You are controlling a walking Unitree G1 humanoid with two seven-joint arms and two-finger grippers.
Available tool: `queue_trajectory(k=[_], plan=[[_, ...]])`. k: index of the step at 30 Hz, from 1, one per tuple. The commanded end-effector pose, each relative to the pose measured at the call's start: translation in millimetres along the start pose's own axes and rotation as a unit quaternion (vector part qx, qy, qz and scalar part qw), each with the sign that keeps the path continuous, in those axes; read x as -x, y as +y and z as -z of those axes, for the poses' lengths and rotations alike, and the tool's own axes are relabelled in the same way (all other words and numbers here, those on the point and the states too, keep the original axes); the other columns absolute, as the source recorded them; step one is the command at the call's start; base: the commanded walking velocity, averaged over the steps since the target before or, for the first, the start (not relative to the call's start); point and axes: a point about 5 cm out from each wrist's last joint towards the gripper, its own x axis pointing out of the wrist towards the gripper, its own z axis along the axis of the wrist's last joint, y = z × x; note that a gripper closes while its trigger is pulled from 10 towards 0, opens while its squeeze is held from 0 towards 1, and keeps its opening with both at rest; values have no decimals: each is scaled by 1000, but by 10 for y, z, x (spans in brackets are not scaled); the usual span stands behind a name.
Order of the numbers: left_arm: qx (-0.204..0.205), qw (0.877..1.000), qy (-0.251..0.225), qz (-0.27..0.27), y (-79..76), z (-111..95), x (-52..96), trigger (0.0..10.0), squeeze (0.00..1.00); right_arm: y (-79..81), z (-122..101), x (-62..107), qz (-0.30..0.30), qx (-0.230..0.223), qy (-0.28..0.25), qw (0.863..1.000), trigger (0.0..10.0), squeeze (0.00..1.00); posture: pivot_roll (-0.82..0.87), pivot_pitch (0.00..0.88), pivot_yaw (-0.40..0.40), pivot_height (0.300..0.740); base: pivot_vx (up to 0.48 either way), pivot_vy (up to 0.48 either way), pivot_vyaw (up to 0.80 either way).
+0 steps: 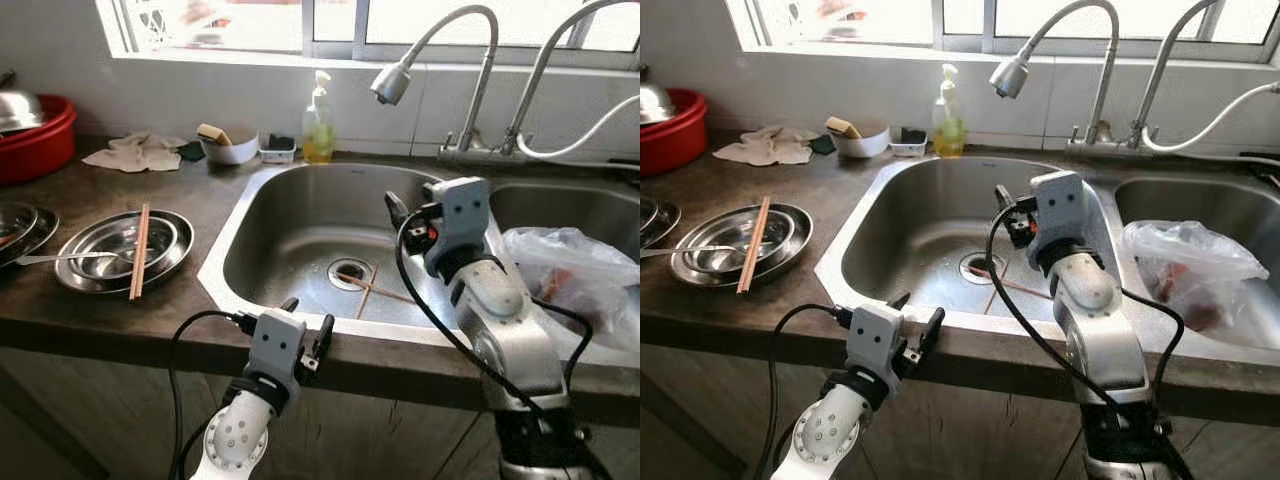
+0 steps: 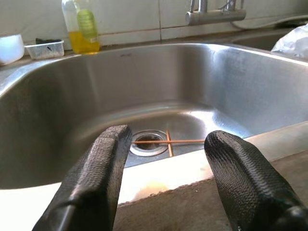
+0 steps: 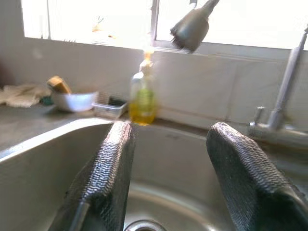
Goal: Kitchen organization
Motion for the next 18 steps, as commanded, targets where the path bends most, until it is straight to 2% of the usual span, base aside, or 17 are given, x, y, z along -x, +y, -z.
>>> queue_trajectory(k=[1, 3, 4, 5, 8, 12, 18], plan=[[-2, 1000, -7, 6, -5, -50, -13, 10000, 0, -14, -55, 92, 17, 0, -19, 1000, 10000, 0, -37, 0, -19, 740, 0, 0, 0], [-2, 1000, -10, 7, -4, -58, -18, 10000, 0, -9, 21, 232, 27, 0, -10, 1000, 10000, 0, -40, 0, -15, 740, 0, 0, 0], [-2, 1000, -10, 7, -4, -58, -18, 10000, 0, -9, 21, 232, 27, 0, -10, 1000, 10000, 0, -40, 0, -15, 740, 0, 0, 0], [-2, 1000, -11, 7, -6, -57, -18, 10000, 0, 0, 93, 324, 31, -2, 3, 1000, 10000, 0, -41, 0, -14, 740, 0, 0, 0], [6, 1000, -9, 6, -6, -33, -14, 10000, 0, 56, 176, 464, 22, 41, 14, 999, 10000, 0, -44, 0, -13, 740, 0, 0, 0], [7, 1000, -2, 5, -27, 15, 25, 10000, 0, 116, 237, 600, 48, 9, 26, 998, 10000, 0, -53, 0, -5, 740, 0, 0, 0], [3, 1000, -4, 10, -45, 5, 35, 10000, 0, 148, 295, 660, 56, -1, 37, 998, 10000, 0, -50, 0, -1, 740, 0, 0, 0]])
